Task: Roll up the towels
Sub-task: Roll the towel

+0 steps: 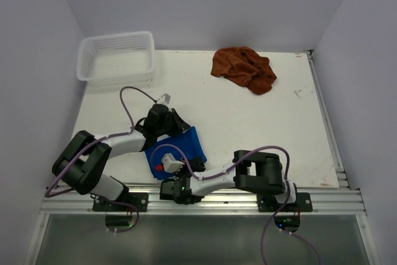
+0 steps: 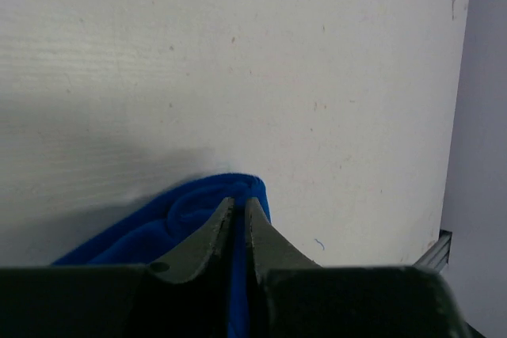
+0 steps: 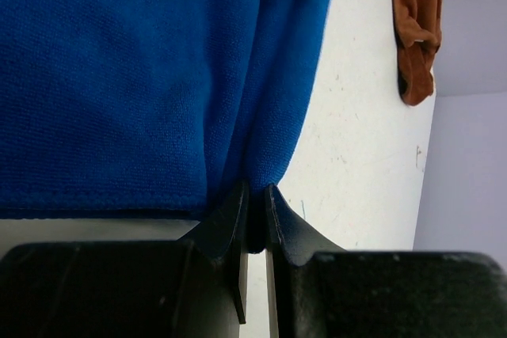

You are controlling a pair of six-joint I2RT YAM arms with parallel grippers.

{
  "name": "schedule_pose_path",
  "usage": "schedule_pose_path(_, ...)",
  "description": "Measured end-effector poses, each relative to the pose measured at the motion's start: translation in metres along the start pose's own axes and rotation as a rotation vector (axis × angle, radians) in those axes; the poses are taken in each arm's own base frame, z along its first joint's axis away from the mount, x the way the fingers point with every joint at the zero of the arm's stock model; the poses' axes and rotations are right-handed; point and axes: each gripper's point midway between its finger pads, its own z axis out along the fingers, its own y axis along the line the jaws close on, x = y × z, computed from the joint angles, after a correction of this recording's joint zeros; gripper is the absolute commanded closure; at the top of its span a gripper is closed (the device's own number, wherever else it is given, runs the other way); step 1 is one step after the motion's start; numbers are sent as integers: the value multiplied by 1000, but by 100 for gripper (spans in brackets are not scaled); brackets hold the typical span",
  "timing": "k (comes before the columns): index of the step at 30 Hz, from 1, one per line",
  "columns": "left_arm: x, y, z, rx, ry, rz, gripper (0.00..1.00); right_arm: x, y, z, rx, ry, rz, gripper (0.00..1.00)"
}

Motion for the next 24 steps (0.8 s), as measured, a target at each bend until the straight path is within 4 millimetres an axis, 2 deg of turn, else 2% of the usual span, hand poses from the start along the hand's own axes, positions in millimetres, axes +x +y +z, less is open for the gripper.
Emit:
schedule_pose_path(2, -10, 0, -3, -10, -39, 18, 86, 0, 3, 0, -4, 3, -19, 100)
schedule_pose_path(3, -19, 0, -5, -13, -67, 25, 83, 0, 4, -1, -4, 3, -33, 100)
schedule_pose_path(4, -26, -1, -7, -16, -91, 32, 75, 1, 6, -2, -6, 2, -50, 100)
schedule_pose_path(6, -38, -1, -9, -27, -128, 48, 71, 1, 10, -3, -6, 2, -84, 100)
schedule_pose_path(9, -45, -2, -11, -42, -146, 69, 68, 0, 12, -2, -4, 4, -122, 100)
schedule_pose_path(16, -49, -8, -24, -34, -159, 118, 71, -4, 14, -2, -5, 10, -171, 100)
schedule_pose_path(21, -47, -13, -26, -10, -145, 142, 72, -7, 16, -2, -5, 10, -184, 100)
schedule_pose_path(24, -42, -16, -26, 22, -127, 158, 79, -9, 16, -2, -7, 8, -183, 100)
